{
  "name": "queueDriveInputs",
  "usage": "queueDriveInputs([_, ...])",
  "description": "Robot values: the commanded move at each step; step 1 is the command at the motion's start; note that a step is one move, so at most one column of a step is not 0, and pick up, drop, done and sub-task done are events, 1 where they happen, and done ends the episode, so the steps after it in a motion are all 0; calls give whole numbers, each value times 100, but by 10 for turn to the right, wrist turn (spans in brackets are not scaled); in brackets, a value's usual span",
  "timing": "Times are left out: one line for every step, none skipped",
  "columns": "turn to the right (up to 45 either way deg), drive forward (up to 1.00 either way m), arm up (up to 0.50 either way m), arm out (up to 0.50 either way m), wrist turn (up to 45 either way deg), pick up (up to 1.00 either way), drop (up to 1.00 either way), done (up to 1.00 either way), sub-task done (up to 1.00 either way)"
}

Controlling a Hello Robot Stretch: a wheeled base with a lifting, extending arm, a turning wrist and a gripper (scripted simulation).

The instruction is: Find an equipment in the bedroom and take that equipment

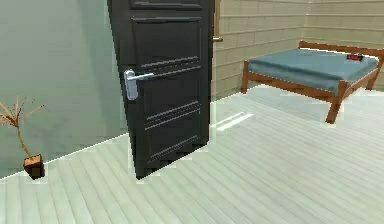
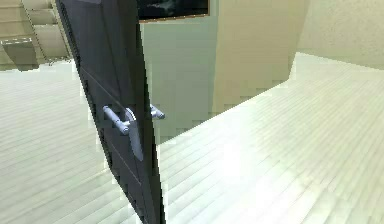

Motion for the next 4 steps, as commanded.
queueDriveInputs([30, 0, 0, 0, 0, 0, 0, 0, 0])
queueDriveInputs([0, 45, 0, 0, 0, 0, 0, 0, 0])
queueDriveInputs([450, 0, 0, 0, 0, 0, 0, 0, 0])
queueDriveInputs([0, 100, 0, 0, 0, 0, 0, 0, 0])
